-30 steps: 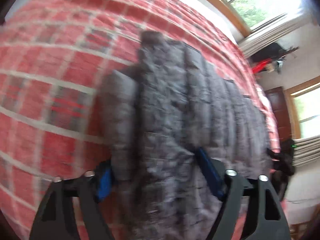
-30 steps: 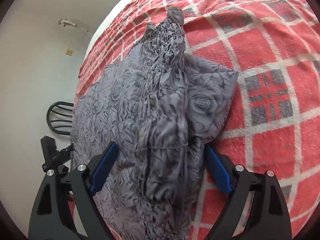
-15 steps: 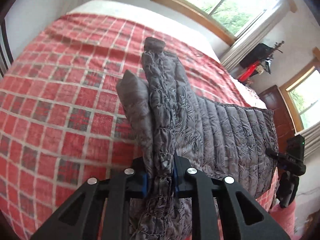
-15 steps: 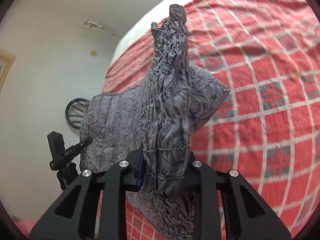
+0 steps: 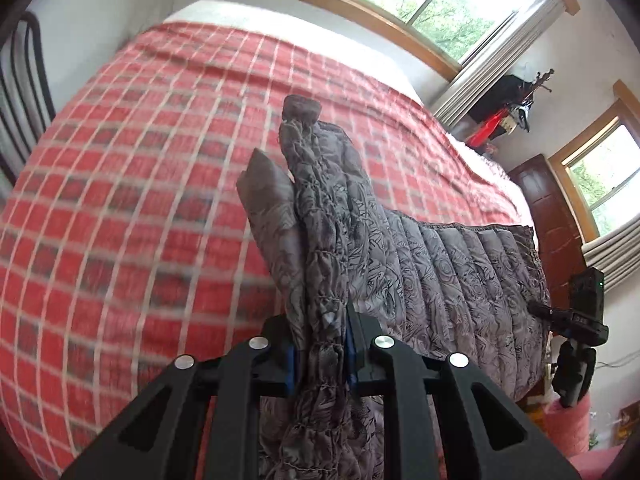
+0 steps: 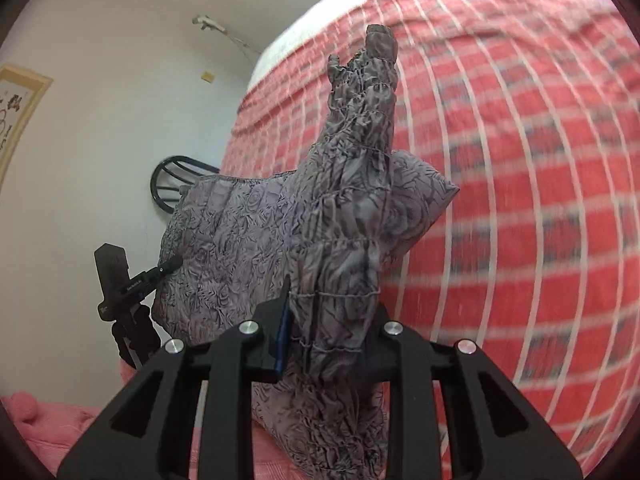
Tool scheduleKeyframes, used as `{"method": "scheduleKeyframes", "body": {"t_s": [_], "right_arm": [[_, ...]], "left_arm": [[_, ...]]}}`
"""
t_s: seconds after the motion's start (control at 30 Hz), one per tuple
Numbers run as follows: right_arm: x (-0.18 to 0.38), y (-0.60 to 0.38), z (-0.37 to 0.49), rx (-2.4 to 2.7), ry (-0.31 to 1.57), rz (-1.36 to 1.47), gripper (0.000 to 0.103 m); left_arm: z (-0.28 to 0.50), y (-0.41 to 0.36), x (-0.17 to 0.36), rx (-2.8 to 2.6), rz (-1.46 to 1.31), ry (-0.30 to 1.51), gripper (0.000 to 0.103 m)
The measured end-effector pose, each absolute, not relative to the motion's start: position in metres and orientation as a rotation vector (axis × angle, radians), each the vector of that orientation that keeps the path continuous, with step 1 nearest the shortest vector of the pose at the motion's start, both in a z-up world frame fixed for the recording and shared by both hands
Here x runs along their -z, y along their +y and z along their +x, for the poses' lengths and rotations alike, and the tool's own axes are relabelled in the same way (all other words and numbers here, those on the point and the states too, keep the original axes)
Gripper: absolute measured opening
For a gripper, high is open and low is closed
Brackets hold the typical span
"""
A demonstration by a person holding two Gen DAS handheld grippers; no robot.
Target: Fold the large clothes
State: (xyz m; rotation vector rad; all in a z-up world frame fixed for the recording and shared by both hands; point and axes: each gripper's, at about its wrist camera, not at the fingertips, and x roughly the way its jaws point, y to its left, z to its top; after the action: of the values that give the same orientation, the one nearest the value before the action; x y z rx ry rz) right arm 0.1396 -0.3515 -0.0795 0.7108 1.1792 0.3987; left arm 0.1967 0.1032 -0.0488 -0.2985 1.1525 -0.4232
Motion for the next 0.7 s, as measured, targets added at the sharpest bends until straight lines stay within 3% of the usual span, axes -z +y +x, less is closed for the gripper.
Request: {"method": "scheduleKeyframes", "body": {"t_s": [0.33,0.5,0.63,0.7], "right_arm": [[0.154,-0.354,0.126,-0.25,1.258,0.746,0.028],[0.184,-0.358,0.126,-0.244,1.26,0.827,0.031],[0.188,-0.361,0.124,-0.237,1.254,0.843,0.034],[0.184,-0.36,0.124,-0.204,1.266,0.81,0.042]], "left_arm": [[0.183,0.12,0.138,0.296,-0.247,1.257,0.028],[0.178,0.115,0.154,0.281,-0.175,1.242,0.038],[0.18,0.113,0.158,0.275,-0.172,1.247,0.039],[0.183,0.114,0.156,0.271,-0.185,1.264,0.04]]}}
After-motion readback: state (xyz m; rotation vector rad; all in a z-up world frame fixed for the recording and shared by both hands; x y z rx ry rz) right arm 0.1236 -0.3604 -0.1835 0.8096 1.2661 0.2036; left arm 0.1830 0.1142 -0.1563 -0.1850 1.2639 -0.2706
